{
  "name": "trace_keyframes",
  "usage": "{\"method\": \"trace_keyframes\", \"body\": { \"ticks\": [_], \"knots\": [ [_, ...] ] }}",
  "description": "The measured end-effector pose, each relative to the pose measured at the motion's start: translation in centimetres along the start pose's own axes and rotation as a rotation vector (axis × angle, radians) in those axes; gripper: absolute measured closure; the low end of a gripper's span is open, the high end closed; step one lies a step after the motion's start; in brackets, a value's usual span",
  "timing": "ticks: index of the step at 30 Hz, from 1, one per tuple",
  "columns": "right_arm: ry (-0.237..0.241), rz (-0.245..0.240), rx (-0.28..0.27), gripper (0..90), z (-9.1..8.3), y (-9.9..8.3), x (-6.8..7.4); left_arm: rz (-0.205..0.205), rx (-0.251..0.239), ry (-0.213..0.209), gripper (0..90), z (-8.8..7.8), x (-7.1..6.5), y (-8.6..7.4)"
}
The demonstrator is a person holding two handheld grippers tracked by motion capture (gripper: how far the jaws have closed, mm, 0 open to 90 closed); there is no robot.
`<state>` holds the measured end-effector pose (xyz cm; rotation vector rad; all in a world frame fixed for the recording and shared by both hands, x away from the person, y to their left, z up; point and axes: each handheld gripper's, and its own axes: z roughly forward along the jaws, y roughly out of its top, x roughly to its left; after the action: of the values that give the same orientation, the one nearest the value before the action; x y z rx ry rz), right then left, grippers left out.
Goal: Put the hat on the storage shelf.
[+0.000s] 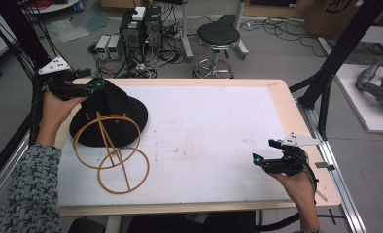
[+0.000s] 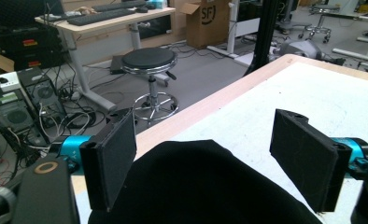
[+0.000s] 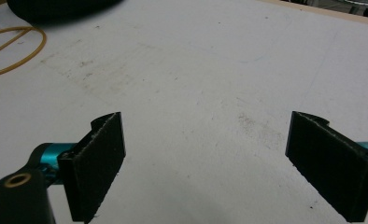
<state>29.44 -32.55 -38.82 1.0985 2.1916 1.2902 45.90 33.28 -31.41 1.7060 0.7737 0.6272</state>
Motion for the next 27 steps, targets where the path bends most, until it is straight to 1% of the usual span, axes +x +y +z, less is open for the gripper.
{"method": "trace_keyframes", "body": {
  "ticks": [2,4,7,12,14,15,19,22,23,25,26,27],
  "knots": [
    [-0.003,0.000,0.004,11.7,-0.1,-0.1,0.1,0.006,0.003,-0.005,23.1,0.1,0.0,0.1],
    [-0.005,-0.004,0.003,11.7,-0.1,-0.1,0.1,0.004,0.001,-0.007,23.2,0.3,-0.1,0.1],
    [-0.009,-0.001,0.005,11.7,-0.3,-0.2,0.2,0.013,0.015,-0.014,23.6,0.7,-0.1,0.3],
    [-0.015,0.001,0.003,11.7,-0.7,-0.4,0.3,0.016,0.030,-0.013,23.8,1.2,0.0,0.2],
    [-0.015,0.005,0.006,11.7,-0.8,-0.5,0.3,0.014,0.035,-0.014,23.5,1.3,0.1,0.1],
    [-0.017,0.002,0.004,11.8,-0.9,-0.6,0.4,0.002,0.042,-0.014,23.0,1.5,0.3,-0.1],
    [-0.016,0.000,0.003,11.7,-1.1,-0.7,0.4,-0.004,0.050,-0.013,22.5,1.7,0.5,-0.3],
    [-0.020,0.003,0.009,11.7,-1.2,-0.8,0.4,-0.012,0.063,-0.018,23.4,2.0,0.7,-0.6],
    [-0.020,0.004,0.011,11.7,-1.2,-0.9,0.4,-0.010,0.070,-0.016,26.4,2.1,0.7,-0.8],
    [-0.022,0.005,0.011,11.7,-1.3,-1.0,0.4,-0.017,0.063,-0.023,29.1,2.1,0.7,-0.9],
    [-0.023,0.004,0.012,11.7,-1.3,-1.0,0.4,-0.004,0.061,-0.020,30.2,2.1,0.6,-0.9],
    [-0.024,0.007,0.014,11.7,-1.3,-1.0,0.4,-0.004,0.061,-0.020,31.0,2.1,0.6,-0.9]
  ]
}}
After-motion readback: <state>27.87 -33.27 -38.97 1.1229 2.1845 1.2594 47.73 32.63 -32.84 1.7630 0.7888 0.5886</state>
